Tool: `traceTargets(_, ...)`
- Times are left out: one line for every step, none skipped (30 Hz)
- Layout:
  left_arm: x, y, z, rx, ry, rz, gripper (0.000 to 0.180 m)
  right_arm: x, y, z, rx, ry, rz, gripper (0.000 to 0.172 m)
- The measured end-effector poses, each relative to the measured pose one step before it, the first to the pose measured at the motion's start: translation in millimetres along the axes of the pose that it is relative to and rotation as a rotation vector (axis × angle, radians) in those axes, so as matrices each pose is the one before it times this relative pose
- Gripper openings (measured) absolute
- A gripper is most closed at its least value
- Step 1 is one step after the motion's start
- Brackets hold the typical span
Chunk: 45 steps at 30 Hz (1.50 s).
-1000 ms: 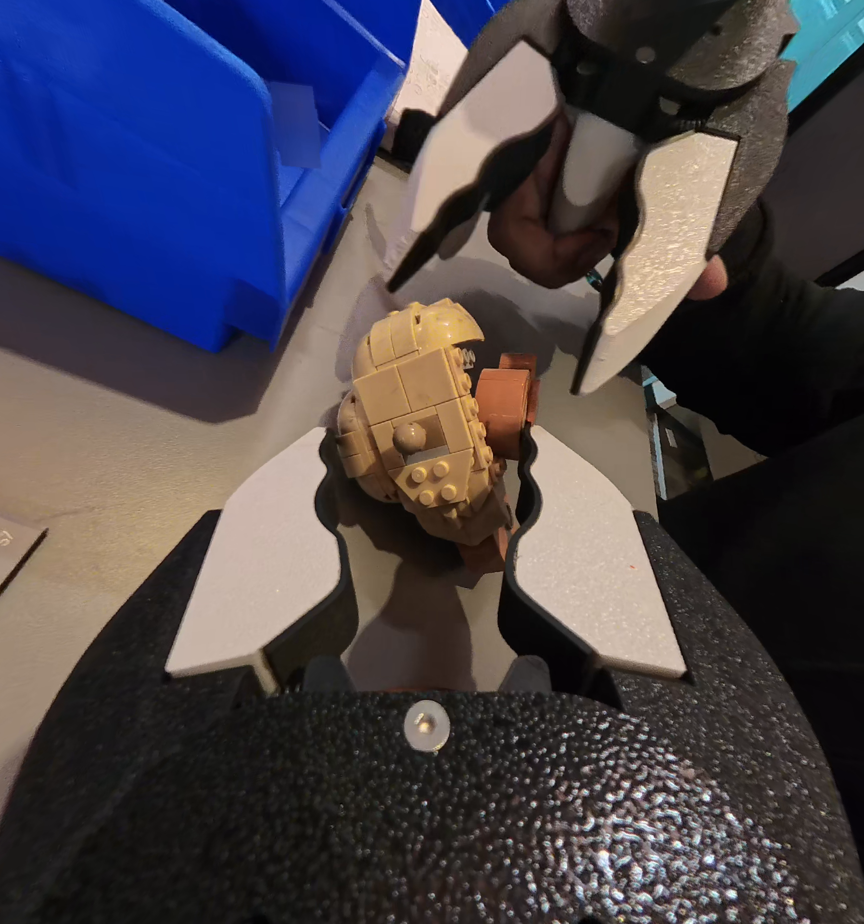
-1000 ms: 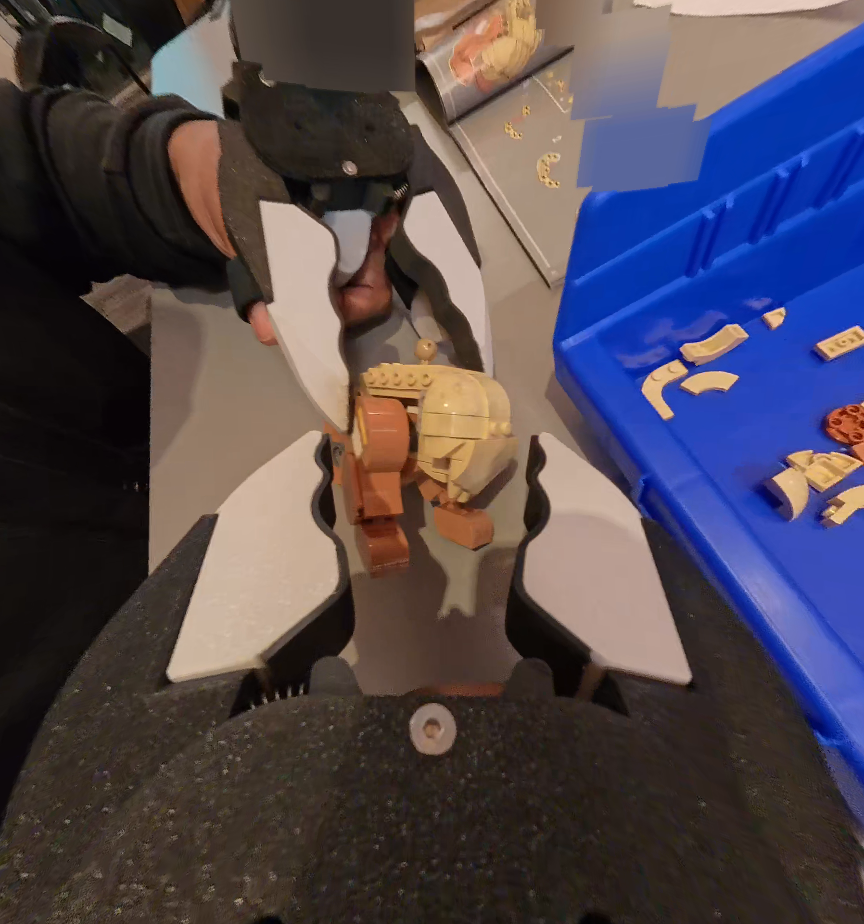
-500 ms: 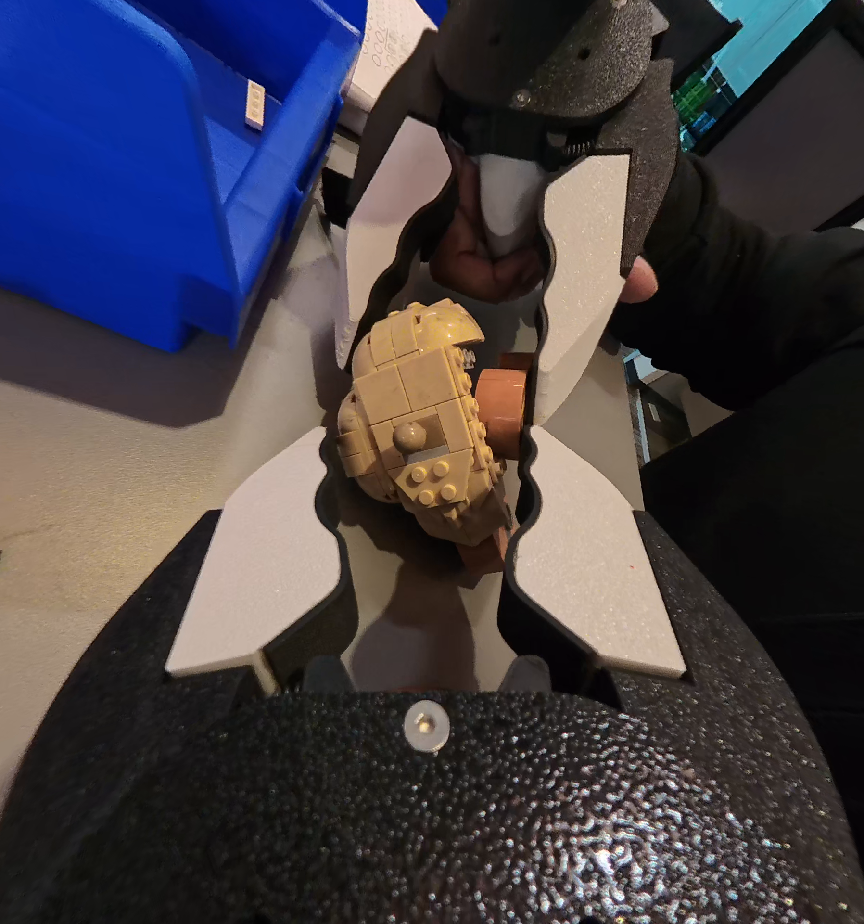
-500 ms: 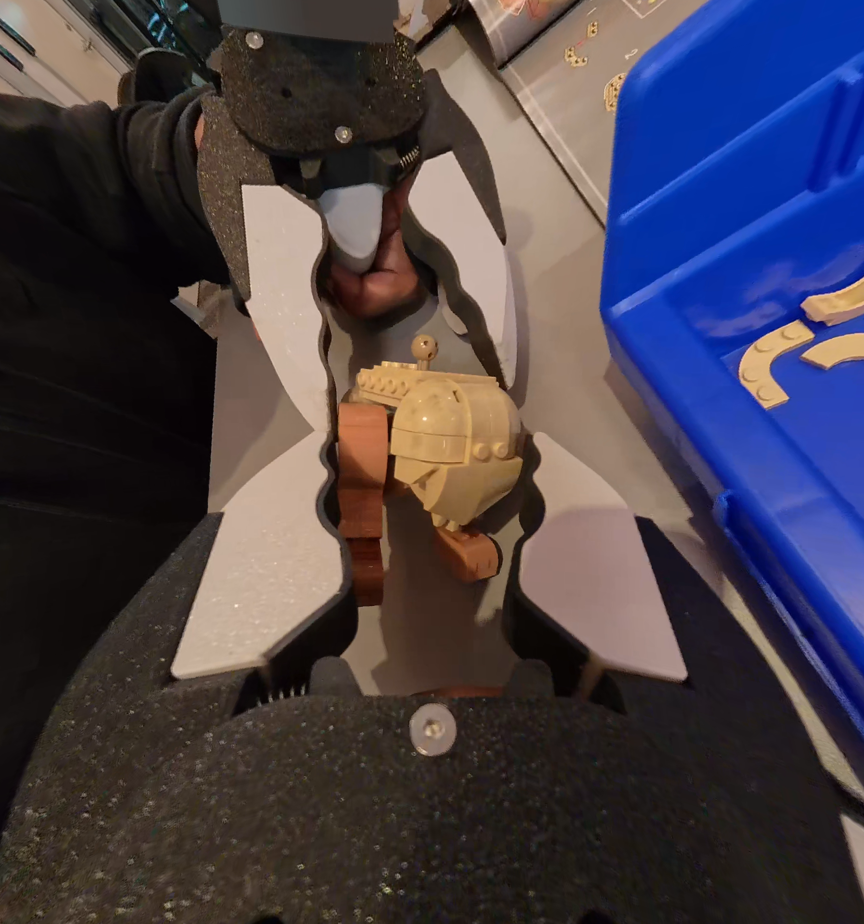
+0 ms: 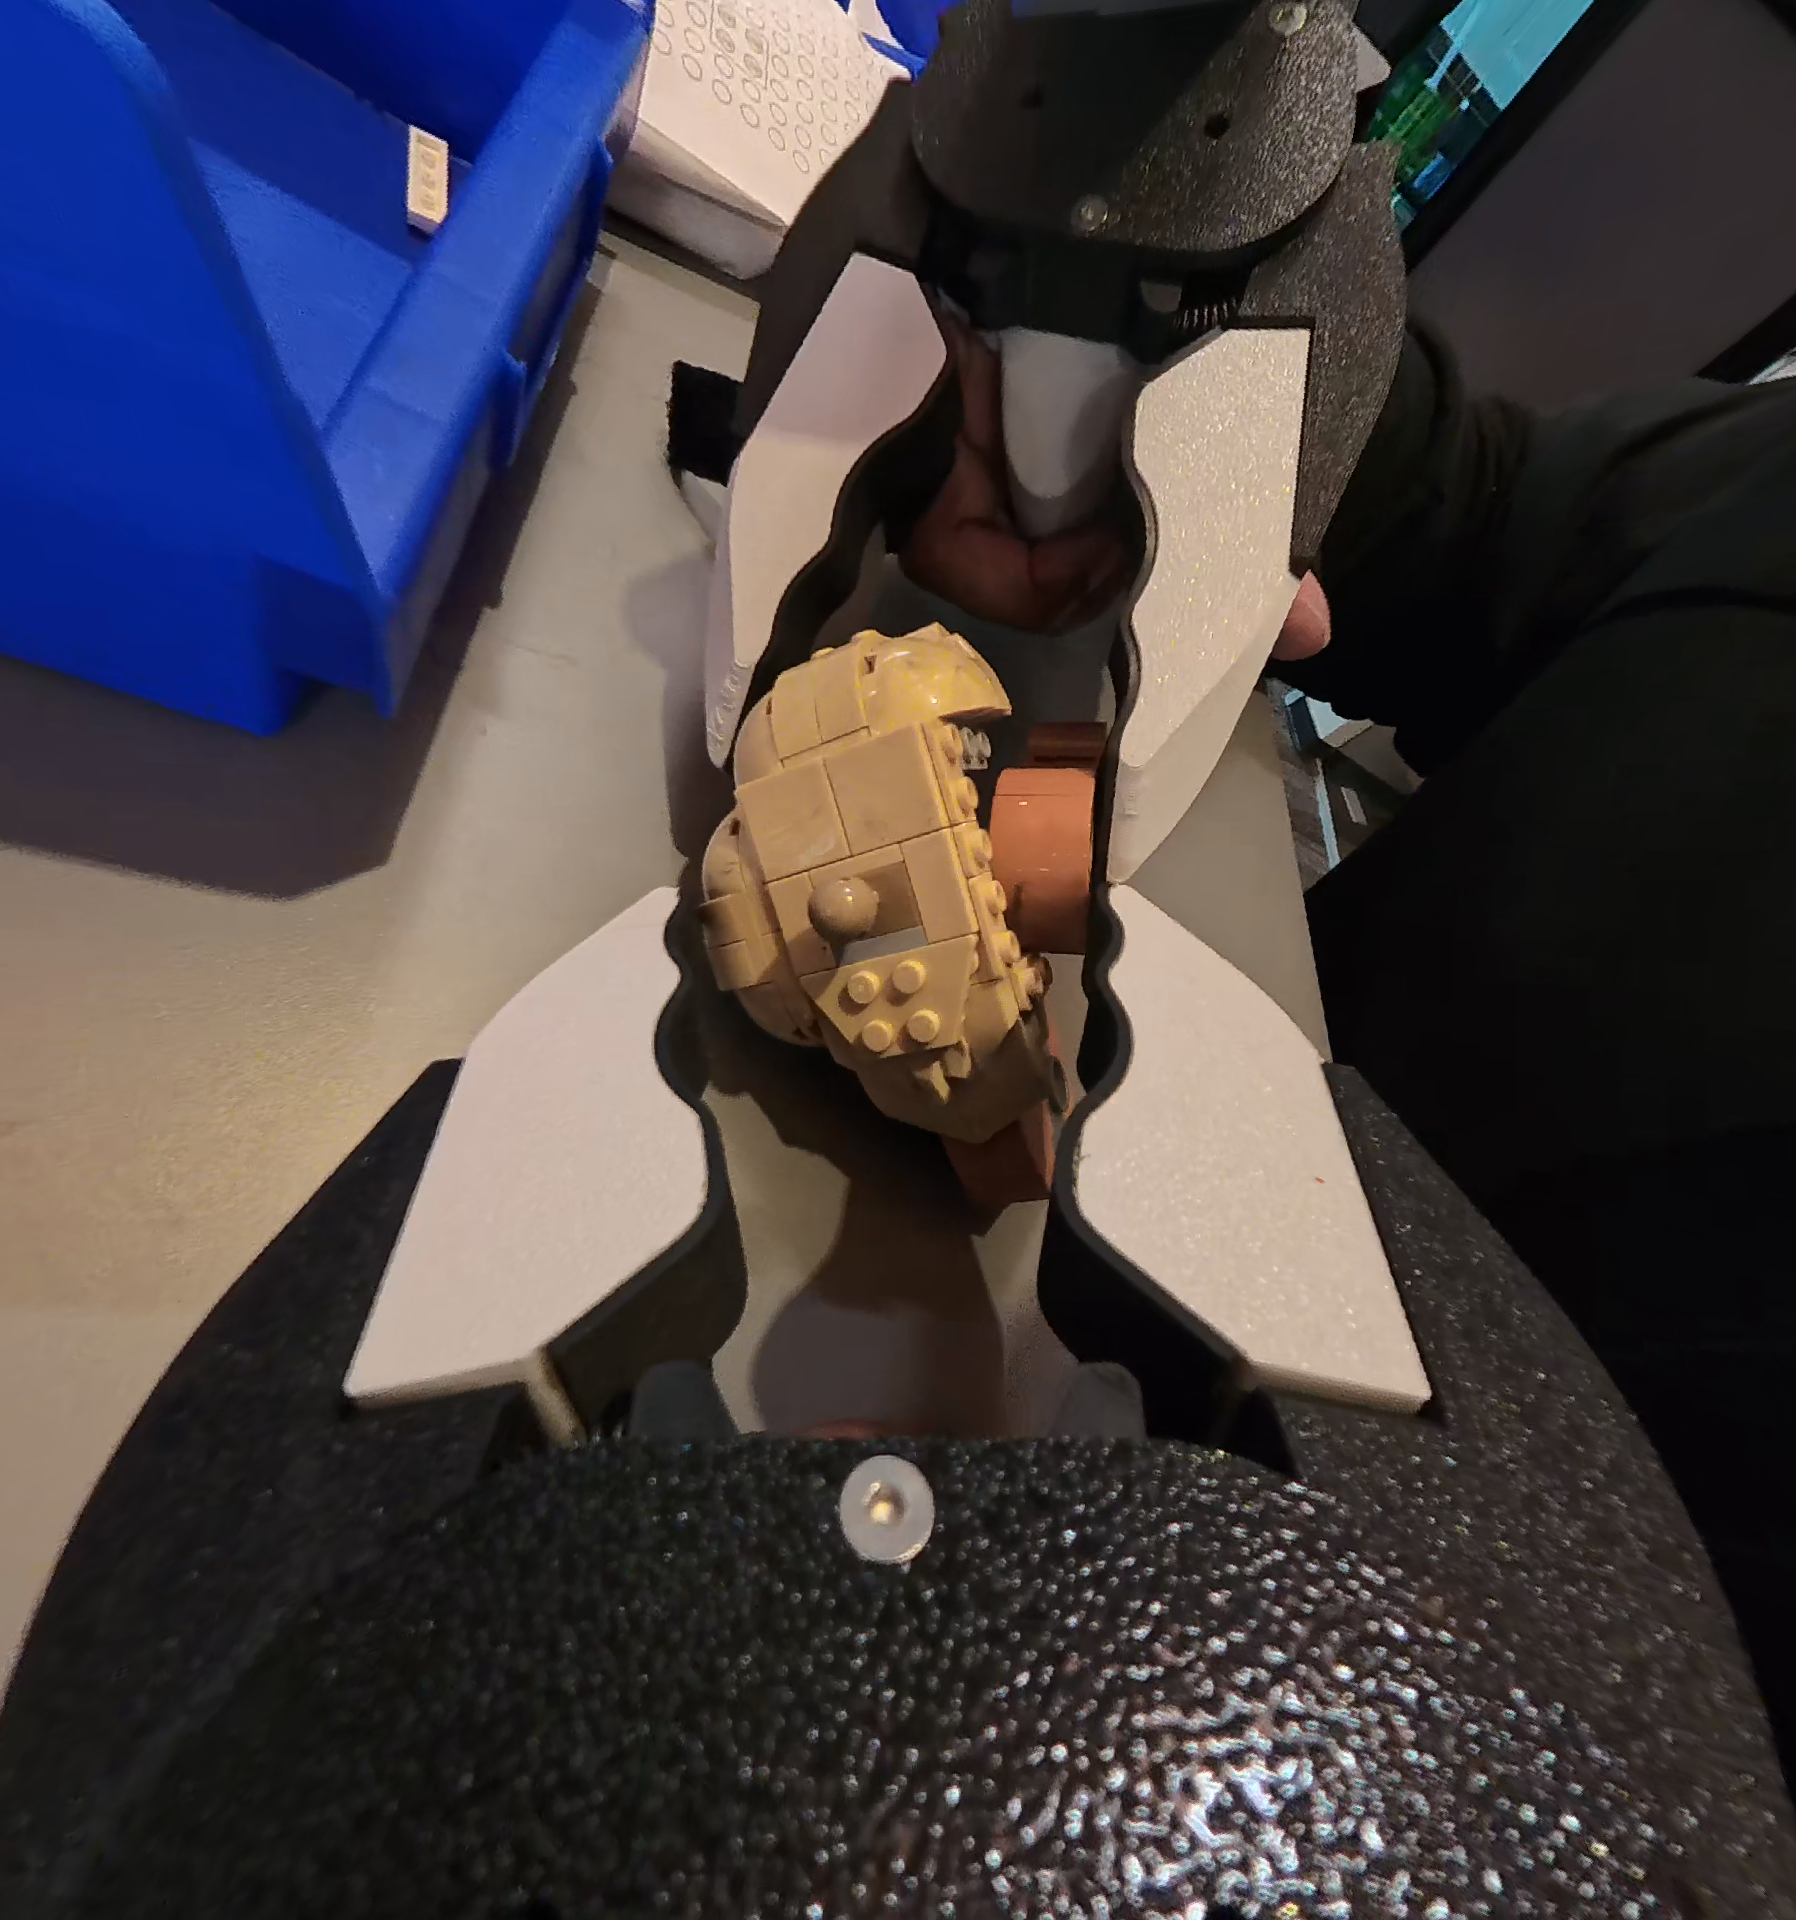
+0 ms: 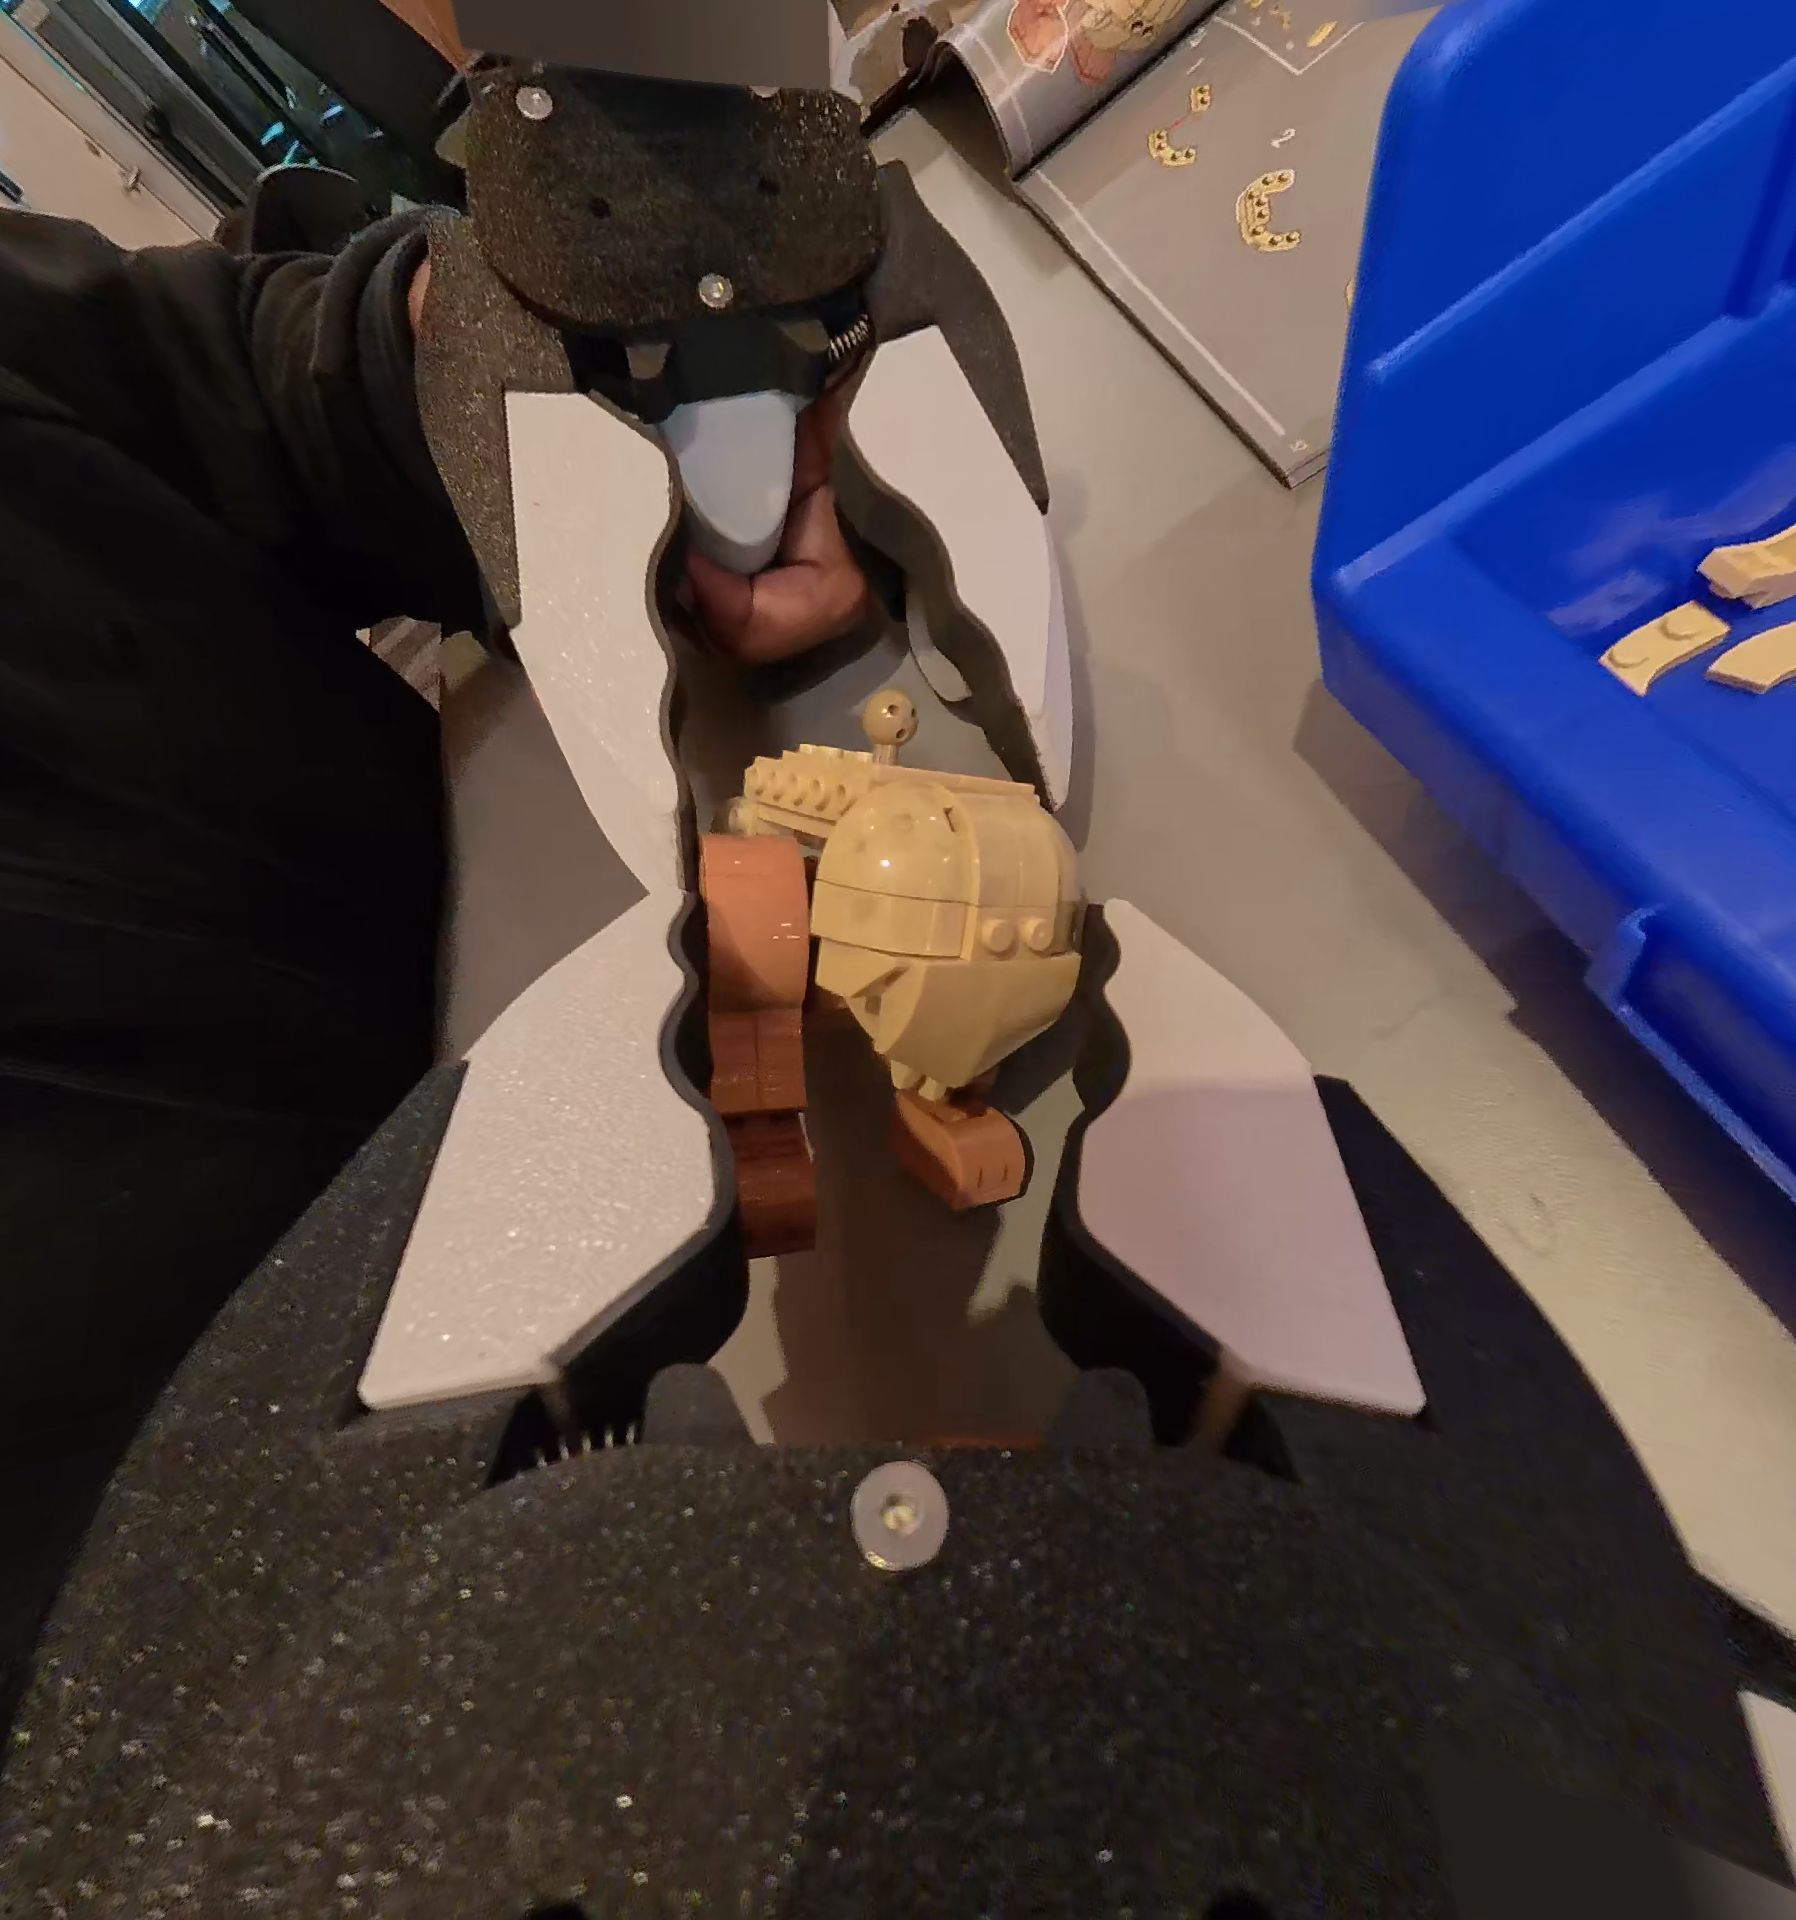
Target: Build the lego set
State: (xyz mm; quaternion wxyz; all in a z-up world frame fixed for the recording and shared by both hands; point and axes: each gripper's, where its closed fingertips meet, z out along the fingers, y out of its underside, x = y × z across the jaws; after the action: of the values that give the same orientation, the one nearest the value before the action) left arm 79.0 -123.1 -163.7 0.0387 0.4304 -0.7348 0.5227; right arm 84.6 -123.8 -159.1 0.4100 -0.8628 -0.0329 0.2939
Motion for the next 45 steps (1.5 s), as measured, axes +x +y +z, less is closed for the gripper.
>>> traceTargets(-0.08,0.15,0.12,-0.0008,0.0021,-0.003,0.069,0.09,0.1,-0.05,0.0026,0.0007,0.0027,0.069)
traceTargets(0.01,-0.15,0.02,-0.0002,0.0026,-0.0014,0.069,0.02,-0.12,-0.04,0.0022,0.0005,0.0028,0.069)
traceTargets(0.02,-0.04,-0.13,-0.0006,0.0022,0.0003,0.069,0.06,-0.08,-0.02,0.0016,0.001,0.0001,0.068)
traceTargets(0.07,-0.08,-0.27,-0.0013,0.0024,-0.0011,0.069,-0.15,-0.33,0.0,0.0026,0.0003,-0.0006,0.068)
traceTargets(0.26,-0.35,-0.29,-0.0009,0.0034,-0.0012,0.069,-0.33,-0.52,-0.08,0.0039,-0.001,-0.0004,0.068)
traceTargets(0.29,-0.4,-0.34,-0.001,0.0041,-0.0021,0.069,-0.29,-0.55,-0.13,0.0039,-0.0016,-0.0009,0.068)
traceTargets(0.35,-0.47,-0.3,0.0001,0.0042,-0.0018,0.069,-0.32,-0.38,-0.22,0.0026,-0.0015,-0.0003,0.067)
traceTargets(0.16,-0.24,-0.11,-0.0002,0.0025,-0.0013,0.069,-0.02,-0.11,-0.13,0.0004,-0.0004,0.003,0.067)
traceTargets(0.04,-0.17,0.1,-0.0002,0.0018,-0.0023,0.069,-0.09,-0.09,-0.21,0.0014,-0.0001,0.0003,0.067)
traceTargets(0.15,-0.26,-0.09,0.0011,0.0025,-0.0017,0.069,-0.03,-0.12,-0.12,0.0029,-0.0017,0.0021,0.067)
traceTargets(-0.02,0.05,0.14,-0.0003,0.0008,-0.0015,0.069,0.14,0.22,0.12,0.0007,-0.0012,0.0027,0.067)
traceTargets(-0.07,0.14,0.25,-0.0016,0.0007,-0.0026,0.068,0.1,0.31,0.0,-0.0002,-0.0021,0.0028,0.067)
traceTargets(0.07,0.26,0.26,-0.0015,0.0008,-0.0018,0.068,-0.05,0.49,0.12,-0.0007,-0.003,0.0017,0.067)
traceTargets(0.01,0.17,0.3,-0.0009,-0.0006,-0.0013,0.068,0.23,0.39,0.0,-0.0001,-0.0025,0.004,0.067)
traceTargets(-0.18,-0.02,0.32,0.0,-0.0017,0.0001,0.068,0.12,0.25,-0.12,0.0006,-0.0018,0.0016,0.067)
traceTargets(0.08,-0.22,0.1,-0.0001,-0.0014,0.001,0.068,0.0,0.14,0.0,0.0004,-0.0009,0.0006,0.067)
traceTargets(0.1,-0.04,0.06,-0.0024,-0.003,0.005,0.068,-0.01,0.05,-0.03,-0.0004,0.0001,0.0003,0.067)
traceTargets(0.02,-0.24,-0.08,-0.0024,-0.0025,0.0044,0.068,0.06,0.04,-0.16,-0.0007,0.0001,0.0015,0.067)
traceTargets(0.03,-0.32,0.06,-0.0006,-0.002,0.0029,0.068,0.01,0.09,-0.11,0.0005,-0.0013,0.002,0.066)
traceTargets(-0.09,-0.4,-0.06,0.0001,-0.0036,0.0023,0.067,0.32,-0.19,-0.07,0.0026,-0.0004,0.0033,0.066)
traceTargets(-0.1,-0.93,-0.45,0.0028,-0.0054,0.008,0.066,0.77,-0.71,-0.43,0.0056,0.0043,0.0016,0.066)
traceTargets(0.82,-3.22,-1.64,0.0155,-0.007,0.0261,0.061,1.22,-1.81,-0.71,0.0103,0.0078,0.0027,0.066)
traceTargets(0.36,-2.08,-1.48,0.0018,-0.0118,0.0141,0.055,1.26,-1.59,-0.72,0.0061,0.0088,-0.0015,0.066)
traceTargets(0.11,-0.19,-0.23,-0.0064,-0.0056,-0.0019,0.055,0.07,0.08,-0.02,-0.0041,-0.0006,0.0036,0.066)
traceTargets(-0.03,0.0,0.13,0.0039,0.0039,-0.0097,0.055,0.08,-0.07,-0.06,-0.0003,0.0,0.0016,0.066)
traceTargets(-0.19,0.02,-0.02,0.0073,0.0062,-0.0068,0.055,0.18,-0.42,-0.09,0.0023,0.0002,0.0037,0.066)
traceTargets(-0.36,-0.3,0.1,0.0068,0.0065,-0.0124,0.055,0.27,-0.31,-0.21,0.0004,0.0006,0.0027,0.066)
traceTargets(-0.09,-0.23,0.52,0.0047,0.0058,-0.0031,0.056,0.19,-0.38,-0.5,-0.001,0.0015,-0.0008,0.066)
traceTargets(0.75,0.01,0.79,0.0018,0.0123,-0.008,0.057,-0.19,-0.23,-0.6,0.0014,-0.0023,-0.0028,0.065)
traceTargets(0.47,0.25,0.74,-0.0003,0.0118,-0.0148,0.059,-0.69,-0.22,-0.51,0.0044,-0.007,0.003,0.064)
traceTargets(0.24,0.31,0.59,0.0014,0.0123,-0.0179,0.061,-0.17,-0.09,-0.21,0.0051,-0.0045,0.0088,0.064)
traceTargets(-0.18,0.24,0.18,0.0034,0.0104,-0.0145,0.062,0.14,-0.2,-0.03,0.0048,-0.0022,0.0063,0.064)
traceTargets(-0.35,0.38,-0.12,0.0031,0.0092,-0.0166,0.063,0.12,-0.03,-0.16,0.0015,-0.0021,0.0051,0.064)
traceTargets(-0.21,1.15,0.05,-0.0015,0.0096,-0.0192,0.064,-0.01,0.05,-0.11,-0.0009,-0.002,0.0011,0.064)
traceTargets(-0.25,0.95,-0.01,-0.0014,0.0078,-0.0133,0.065,0.08,0.1,-0.24,-0.0023,-0.002,0.0024,0.064)
traceTargets(-0.14,0.96,-0.22,-0.0032,0.0052,-0.0073,0.065,0.14,0.0,-0.28,-0.0024,-0.0021,0.004,0.064)
traceTargets(-0.04,0.89,-0.29,-0.0048,0.0023,-0.0019,0.065,0.2,-0.13,-0.13,-0.0009,-0.002,0.0041,0.064)
traceTargets(-0.01,1.56,-0.67,-0.0104,-0.0012,0.0044,0.065,0.09,-0.07,-0.09,0.0004,-0.0021,0.0042,0.064)
traceTargets(-0.09,2.18,-1.05,-0.0146,-0.0049,0.0084,0.065,0.13,-0.06,-0.21,0.0006,-0.0019,0.0049,0.064)
traceTargets(0.25,2.35,-1.33,-0.0136,-0.0065,0.0116,0.066,0.19,0.0,-0.13,-0.0001,-0.0011,0.0048,0.064)
traceTargets(0.69,2.94,-1.3,-0.0151,-0.0074,0.0119,0.067,0.19,-0.04,-0.22,-0.0011,-0.0001,0.0019,0.064)
traceTargets(0.72,3.0,-0.94,-0.0143,-0.0106,0.0098,0.068,0.07,0.02,-0.13,-0.0014,0.0004,0.0004,0.064)
traceTargets(0.57,2.92,-0.36,-0.0122,-0.016,0.0086,0.07,0.0,-0.11,0.09,-0.0012,0.0006,0.0014,0.064)
traceTargets(0.06,3.03,0.47,-0.0112,-0.0215,0.0075,0.073,0.05,-0.2,0.17,-0.001,0.001,0.0016,0.064)
traceTargets(-0.61,3.18,1.27,-0.0131,-0.0293,0.0073,0.075,0.07,-0.1,0.16,-0.0007,0.0012,0.0024,0.064)
